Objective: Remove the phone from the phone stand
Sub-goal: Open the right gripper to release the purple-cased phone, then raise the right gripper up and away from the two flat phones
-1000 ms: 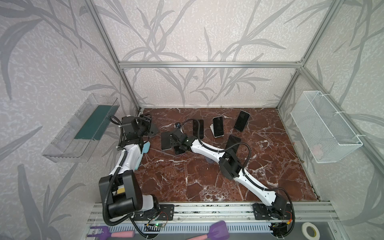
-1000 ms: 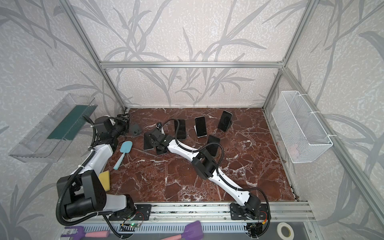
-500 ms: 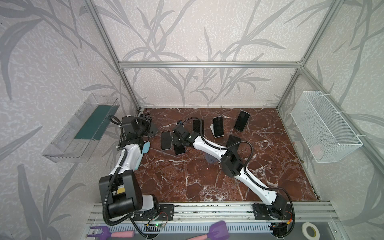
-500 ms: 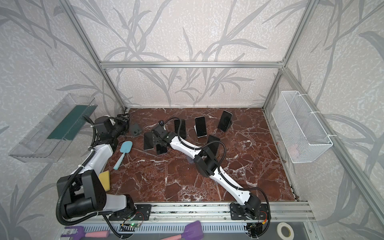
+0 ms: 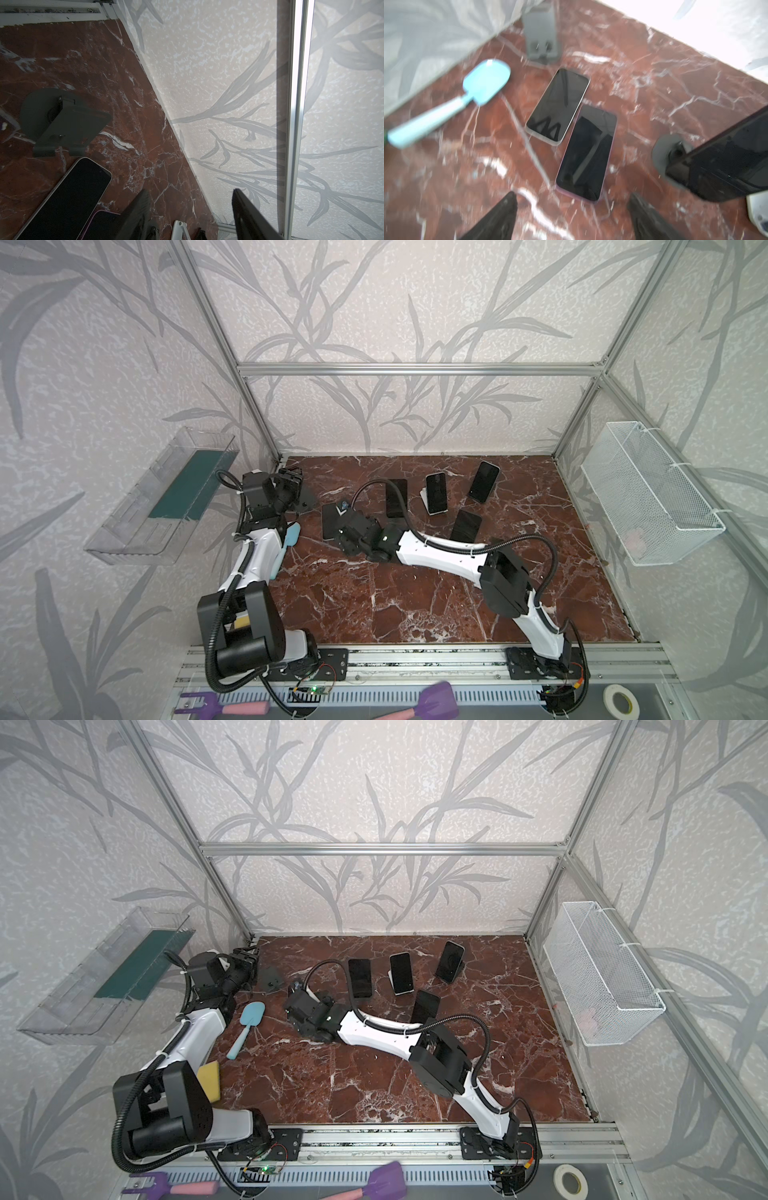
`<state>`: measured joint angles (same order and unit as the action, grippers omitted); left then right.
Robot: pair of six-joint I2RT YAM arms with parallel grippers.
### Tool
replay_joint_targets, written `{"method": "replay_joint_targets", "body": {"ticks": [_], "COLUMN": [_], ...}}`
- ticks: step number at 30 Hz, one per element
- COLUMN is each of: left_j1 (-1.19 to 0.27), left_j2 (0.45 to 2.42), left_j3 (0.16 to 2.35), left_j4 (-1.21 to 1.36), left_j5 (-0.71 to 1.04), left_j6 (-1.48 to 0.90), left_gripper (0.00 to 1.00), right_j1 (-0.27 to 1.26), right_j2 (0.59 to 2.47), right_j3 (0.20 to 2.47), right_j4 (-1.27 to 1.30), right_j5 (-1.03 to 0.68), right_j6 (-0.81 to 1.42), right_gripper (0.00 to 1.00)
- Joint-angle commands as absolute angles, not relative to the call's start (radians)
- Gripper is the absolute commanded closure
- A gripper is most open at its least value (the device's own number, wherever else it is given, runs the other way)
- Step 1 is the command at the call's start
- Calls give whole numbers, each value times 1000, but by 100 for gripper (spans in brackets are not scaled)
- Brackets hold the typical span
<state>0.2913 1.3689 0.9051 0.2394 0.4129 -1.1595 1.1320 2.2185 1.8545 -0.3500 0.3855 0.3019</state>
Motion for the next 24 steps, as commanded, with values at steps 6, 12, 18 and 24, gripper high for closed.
{"method": "replay_joint_targets", "body": {"ticks": [6, 12, 18, 24], "left_j1": [299, 299, 300, 300], "left_j2": [1354, 1351, 1350, 1360], "left_j3": [899, 898, 895, 898], "left_j4": [254, 258, 259, 262], "left_j5": [417, 417, 413, 423], "left_j6": [-1164, -1164, -1160, -1162], "left_gripper": [37, 36, 36, 36], "right_j1": [1120, 1109, 1084, 1065], "right_j2": [2267, 2339, 2435, 2485], "right_j3": [1771, 1821, 1942, 2011], "right_j4": [-435, -463, -503, -521], "right_j5": [364, 410, 463, 471], "right_j6": [267, 280, 291, 291], "right_gripper": [13, 11, 12, 12]}}
